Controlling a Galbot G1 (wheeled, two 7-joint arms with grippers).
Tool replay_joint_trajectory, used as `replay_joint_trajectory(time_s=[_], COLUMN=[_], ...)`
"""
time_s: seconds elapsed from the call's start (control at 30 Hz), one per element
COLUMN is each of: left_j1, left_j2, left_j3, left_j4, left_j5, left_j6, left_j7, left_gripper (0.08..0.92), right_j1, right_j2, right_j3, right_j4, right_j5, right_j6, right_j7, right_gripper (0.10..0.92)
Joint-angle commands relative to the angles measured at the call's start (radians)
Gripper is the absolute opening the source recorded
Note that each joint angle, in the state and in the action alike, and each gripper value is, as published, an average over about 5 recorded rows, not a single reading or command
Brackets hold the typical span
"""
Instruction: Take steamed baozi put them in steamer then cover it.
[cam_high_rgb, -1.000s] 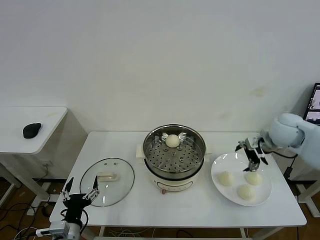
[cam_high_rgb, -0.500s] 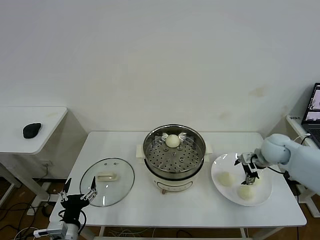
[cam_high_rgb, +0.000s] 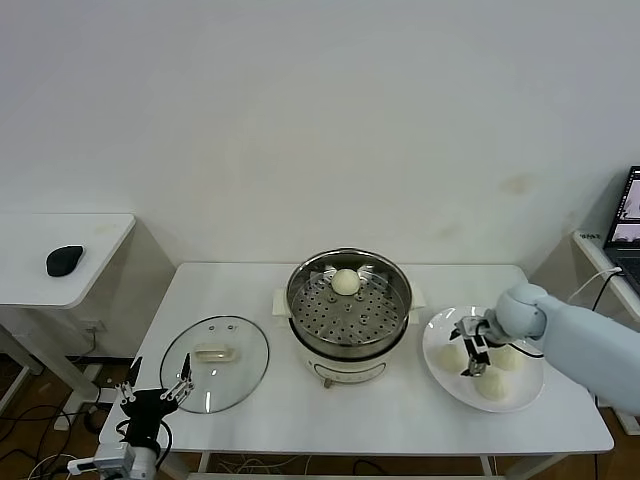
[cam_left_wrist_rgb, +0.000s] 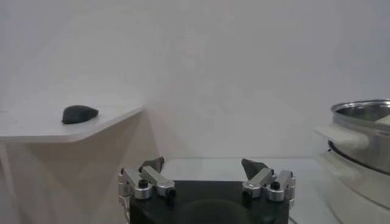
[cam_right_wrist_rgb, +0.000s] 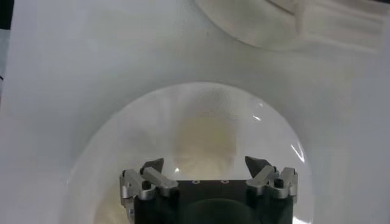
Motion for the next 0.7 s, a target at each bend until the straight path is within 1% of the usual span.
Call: replay_joint_trajectory(time_s=[0.03,0.4,0.57,0.7], left_j1=[-0.002,-0.001,-0.002,-0.002], left_j2=[-0.001,-0.003,-0.005,-0.003], left_j3=[0.003,0.002,0.002,0.002], left_j4=[0.001,-0.001,-0.007,-0.008], left_j5=[0.001,0.0,0.0,-0.001], left_j6=[0.001,0.0,0.0,0.0], left_j7=[0.0,-0.002,-0.002,-0.003], left_gripper=[0.823,0.823,0.823,0.823], right_j1=[-0.033,0.031,0.114,0.252], right_j2=[0.03,-0.003,-0.048,-0.11], right_j3=[0.026,0.015,-0.023,-0.085], right_j4=[-0.027,0.007,0.056,0.115], right_j5=[-0.015,0.013,0.057,0.126], right_j6=[-0.004,-0.011,-0.026,-0.058], right_j7=[0.001,-0.017,-0.029,-0.029], right_gripper=[0.749,0.598,0.573,0.571])
